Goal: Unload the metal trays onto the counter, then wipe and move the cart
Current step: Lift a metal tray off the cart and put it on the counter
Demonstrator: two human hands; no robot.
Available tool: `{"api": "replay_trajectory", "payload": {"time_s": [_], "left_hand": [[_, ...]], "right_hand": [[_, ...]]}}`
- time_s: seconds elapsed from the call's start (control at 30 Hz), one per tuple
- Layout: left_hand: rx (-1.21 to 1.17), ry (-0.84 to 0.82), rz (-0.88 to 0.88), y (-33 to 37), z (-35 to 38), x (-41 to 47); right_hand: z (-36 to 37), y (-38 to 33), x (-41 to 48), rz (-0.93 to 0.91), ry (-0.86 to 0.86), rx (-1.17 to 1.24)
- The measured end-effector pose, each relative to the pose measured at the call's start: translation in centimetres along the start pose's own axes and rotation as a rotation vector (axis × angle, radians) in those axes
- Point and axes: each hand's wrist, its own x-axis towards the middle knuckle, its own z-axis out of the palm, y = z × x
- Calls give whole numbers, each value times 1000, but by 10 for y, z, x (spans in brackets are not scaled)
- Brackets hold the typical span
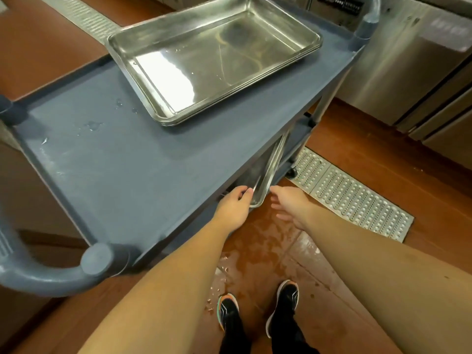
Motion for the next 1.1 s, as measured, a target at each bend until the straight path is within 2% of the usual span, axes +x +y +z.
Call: {"api": "replay_trajectory", "payload": {"time_s": [0.27, 0.33, 0.43, 0.5, 0.6, 0.83, 0.93, 1.1], "left_hand": [[96, 2, -84, -15, 29, 55], [114, -18, -94, -24, 34, 71], [236, -24, -107, -36, 38, 98], [408, -10, -93, -45, 41, 114], [620, -18, -35, -65, 51, 127], [908, -19, 130, -103, 67, 155], [994, -2, 139, -111, 66, 167], [1027, 50, 179, -113, 67, 185]], "right_hand": [[5, 7, 66, 7, -39, -103], [6, 14, 84, -115, -51, -330], [12, 24, 106, -409, -63, -903], [18, 27, 117, -516, -87, -1041], [25, 31, 131, -486, -104, -976], [35, 53, 150, -474, -121, -945], [36, 58, 155, -490, -122, -998], [30, 63, 160, -526, -143, -938]]}}
